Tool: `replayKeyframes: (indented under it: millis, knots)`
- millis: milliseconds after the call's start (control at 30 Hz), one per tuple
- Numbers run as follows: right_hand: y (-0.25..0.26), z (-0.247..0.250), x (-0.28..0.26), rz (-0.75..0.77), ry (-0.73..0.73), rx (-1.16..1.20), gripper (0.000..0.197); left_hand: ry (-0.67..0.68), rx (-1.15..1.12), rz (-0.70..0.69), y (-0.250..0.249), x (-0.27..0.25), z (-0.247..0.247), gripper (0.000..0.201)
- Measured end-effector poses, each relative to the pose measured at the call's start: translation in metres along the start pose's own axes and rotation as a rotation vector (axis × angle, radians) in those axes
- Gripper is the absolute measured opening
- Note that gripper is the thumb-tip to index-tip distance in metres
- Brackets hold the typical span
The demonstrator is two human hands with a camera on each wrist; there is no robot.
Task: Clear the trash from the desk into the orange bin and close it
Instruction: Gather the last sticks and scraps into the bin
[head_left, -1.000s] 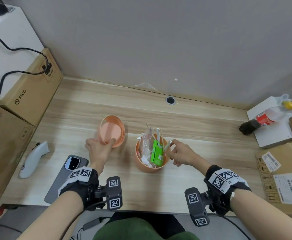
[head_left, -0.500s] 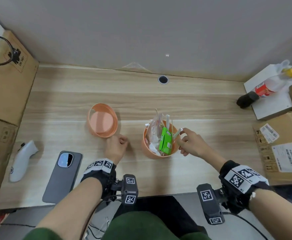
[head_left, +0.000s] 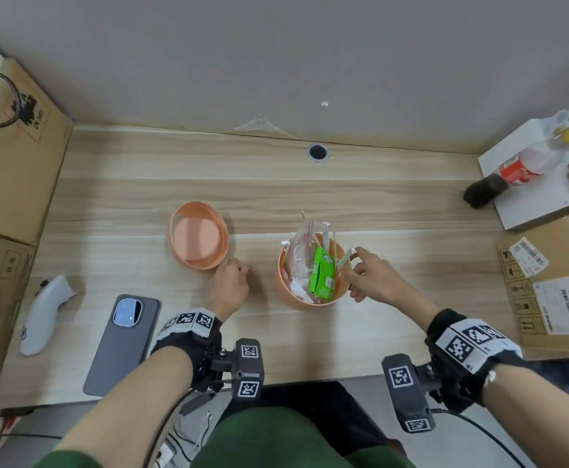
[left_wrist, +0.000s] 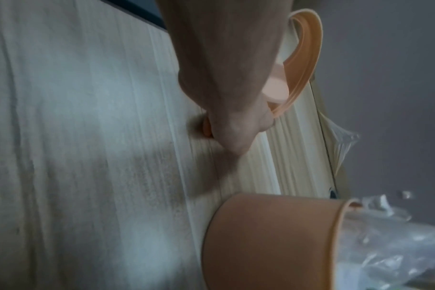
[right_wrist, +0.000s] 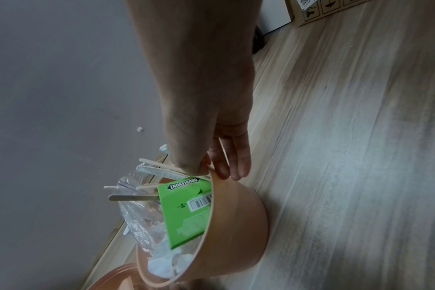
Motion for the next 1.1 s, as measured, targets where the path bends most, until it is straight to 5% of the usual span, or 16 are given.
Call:
replayKeyframes:
  millis: [233, 433, 633, 733, 833, 900, 1000, 1100]
  knots:
    - [0.005, 0.0, -0.003, -0.029, 0.013, 0.021, 0.023, -0.037, -0.474, -0.339, -0.067, -0.011, 0.044, 0.015]
    - [0.007, 0.0, -0.005, -0.028, 0.016, 0.004, 0.024, 0.118, -0.179, -0.646, -0.101, -0.023, 0.05, 0.013]
    - [0.006, 0.002, -0.002, -0.007, 0.065, -0.036, 0.019, 0.148, -0.13, -0.65, -0.101, -0.025, 0.058, 0.039]
    - [0.006, 0.002, -0.002, 0.002, 0.088, -0.053, 0.022, -0.007, -0.176, -0.579, -0.093, -0.022, 0.076, 0.033]
    - [0.004, 0.001, -0.001, 0.003, 0.1, -0.044, 0.026, -0.524, -0.142, -0.443, -0.073, -0.02, 0.12, 0.035]
    - [0.003, 0.001, -0.001, 0.005, 0.097, -0.042, 0.026, -0.768, -0.116, -0.166, -0.044, -0.019, 0.142, 0.054]
    - [0.003, -0.001, -0.003, 0.052, 0.139, -0.12, 0.024, -0.659, -0.215, 0.282, 0.003, -0.007, 0.137, 0.096]
    - [0.004, -0.007, -0.007, 0.101, 0.238, -0.232, 0.024, -0.341, -0.401, 0.421, 0.034, 0.004, 0.104, 0.113]
Point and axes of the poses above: each hand's wrist, its own x-axis towards the middle knuckle, its own z-axis out of the back of the hand, y = z × x, the point moved 7 cm from there along x, towards the middle knuckle, and after that the axes turned 7 degrees about -y, right-handed, at the moved point
